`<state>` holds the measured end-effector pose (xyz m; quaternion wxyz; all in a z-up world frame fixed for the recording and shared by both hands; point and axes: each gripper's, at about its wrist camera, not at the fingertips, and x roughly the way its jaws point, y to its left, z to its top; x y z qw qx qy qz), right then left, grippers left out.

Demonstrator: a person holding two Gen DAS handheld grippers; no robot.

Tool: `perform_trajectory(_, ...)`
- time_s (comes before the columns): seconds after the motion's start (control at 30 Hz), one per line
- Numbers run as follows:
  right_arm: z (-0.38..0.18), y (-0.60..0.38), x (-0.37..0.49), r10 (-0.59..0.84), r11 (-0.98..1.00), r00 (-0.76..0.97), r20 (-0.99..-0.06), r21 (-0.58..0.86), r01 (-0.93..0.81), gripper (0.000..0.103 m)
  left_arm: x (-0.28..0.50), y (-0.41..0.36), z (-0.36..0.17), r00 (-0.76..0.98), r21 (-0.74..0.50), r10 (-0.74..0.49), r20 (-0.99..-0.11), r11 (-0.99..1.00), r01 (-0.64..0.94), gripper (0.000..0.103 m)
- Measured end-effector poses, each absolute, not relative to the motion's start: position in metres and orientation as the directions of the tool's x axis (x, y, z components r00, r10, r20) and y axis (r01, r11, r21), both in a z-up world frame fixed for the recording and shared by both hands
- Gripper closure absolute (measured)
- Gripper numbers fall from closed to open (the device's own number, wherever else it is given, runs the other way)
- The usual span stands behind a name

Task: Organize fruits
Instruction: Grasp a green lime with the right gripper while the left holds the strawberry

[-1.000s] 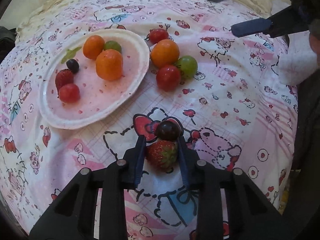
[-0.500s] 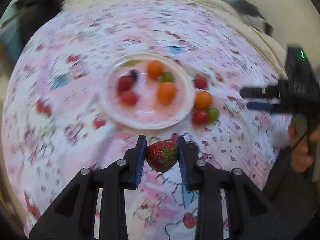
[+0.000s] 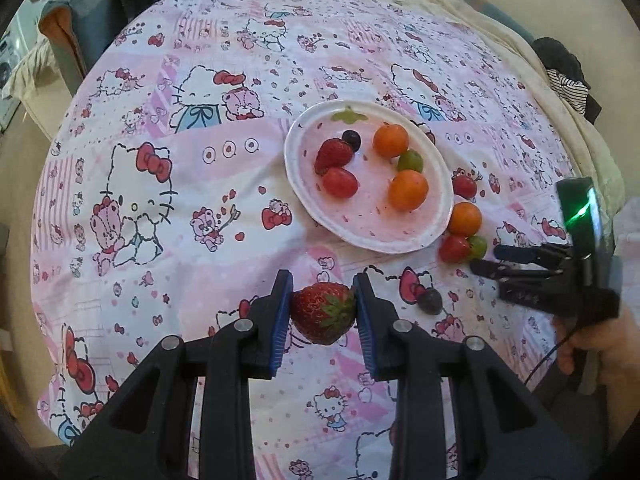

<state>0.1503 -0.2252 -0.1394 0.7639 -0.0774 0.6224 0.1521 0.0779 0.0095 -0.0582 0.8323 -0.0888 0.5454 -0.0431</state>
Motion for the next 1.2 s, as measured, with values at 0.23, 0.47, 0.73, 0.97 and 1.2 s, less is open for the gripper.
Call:
perform_trajectory(0.23,-0.15,-0.199,0.14,0.029,0.887,0.258,-0.966,-0.094,-0.451,0.053,0.08,0.002,-0.048,0.408,-0.207,-0.191,-0.893,0.978,0.005,0.076)
perform_trajectory(0.47,-0.153,-0.189,0.136,0.016,0.835,0.293,-0.956,-0.148,-0.53,0.061,0.083,0.0,-0.044,0.422,-0.197,-0.185,-0.888,0.98,0.017,0.076)
perform_trajectory(0.73,-0.146,-0.202,0.135,0.065,0.853,0.266,-0.962,-0.085,-0.515,0.069,0.083,0.005,-0.045,0.432,-0.181,-0.166,-0.886,0.983,0.007,0.076)
perform_trajectory(0.97,-0.121,-0.228,0.12,0.135,0.901,0.25,-0.959,0.014,-0.434,0.069,0.083,0.007,-0.046,0.444,-0.159,-0.141,-0.885,0.987,-0.003,0.076)
perform_trajectory(1.2,-0.071,-0.277,0.117,0.327,0.932,0.357,-0.875,0.237,-0.274,0.069,0.08,0.014,-0.04,0.495,-0.133,-0.105,-0.863,0.991,-0.023,0.076)
